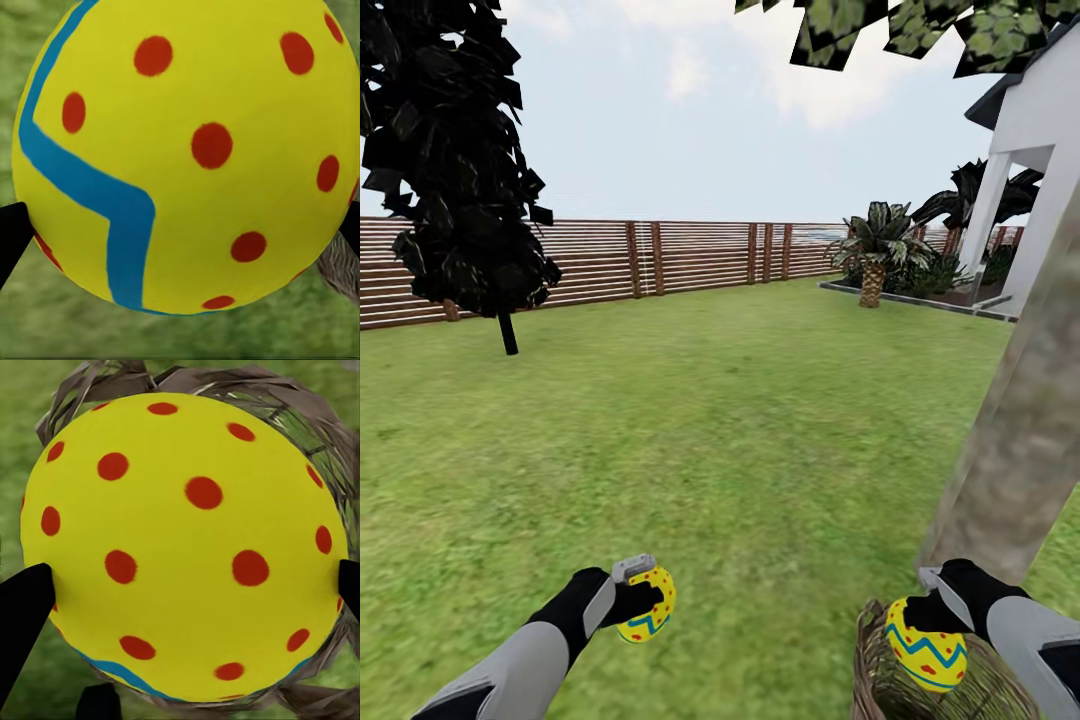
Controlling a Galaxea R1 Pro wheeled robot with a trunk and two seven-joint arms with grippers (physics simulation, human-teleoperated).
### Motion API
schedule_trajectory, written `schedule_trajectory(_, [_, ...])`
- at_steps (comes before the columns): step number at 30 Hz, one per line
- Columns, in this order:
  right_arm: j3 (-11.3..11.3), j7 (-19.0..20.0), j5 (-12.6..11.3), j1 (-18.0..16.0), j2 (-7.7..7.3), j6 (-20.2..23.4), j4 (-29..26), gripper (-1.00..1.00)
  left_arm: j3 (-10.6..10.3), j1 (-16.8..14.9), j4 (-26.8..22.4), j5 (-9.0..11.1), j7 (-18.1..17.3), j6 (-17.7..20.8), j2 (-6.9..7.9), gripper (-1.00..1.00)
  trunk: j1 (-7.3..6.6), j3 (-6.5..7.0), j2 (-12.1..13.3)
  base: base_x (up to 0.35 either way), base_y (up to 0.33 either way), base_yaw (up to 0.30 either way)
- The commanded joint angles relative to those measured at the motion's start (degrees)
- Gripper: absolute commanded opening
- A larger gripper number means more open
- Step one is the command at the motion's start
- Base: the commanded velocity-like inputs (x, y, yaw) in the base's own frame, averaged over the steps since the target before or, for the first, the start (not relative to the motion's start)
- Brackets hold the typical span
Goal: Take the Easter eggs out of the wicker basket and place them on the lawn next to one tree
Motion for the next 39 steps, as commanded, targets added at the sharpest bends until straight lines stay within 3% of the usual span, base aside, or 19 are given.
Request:
schedule_trajectory(1, [0.53, 0.13, -0.57, -0.01, 0.03, 0.34, -0.11, -1.0, 0.29, -0.01, 0.49, -0.32, -0.18, 0.35, -0.08, -1.0, -0.23, 0.12, 0.39, 0.0, 0.0, 0.0])
schedule_trajectory(32, [0.61, 0.04, -0.52, -0.01, 0.3, 0.45, 1.79, -1.0, 0.16, -0.01, 2.15, -0.42, -0.14, 0.05, -0.56, -1.0, -7.04, 5.69, 12.82, 0.0, 0.0, 0.0])
schedule_trajectory(39, [0.63, 0.04, -0.44, -0.01, 0.44, 0.45, 1.89, -1.0, 0.16, -0.01, 4.03, -0.49, 0.13, -1.31, -0.56, -1.0, -7.04, 5.69, 12.82, -0.023, 0.065, 0.0])
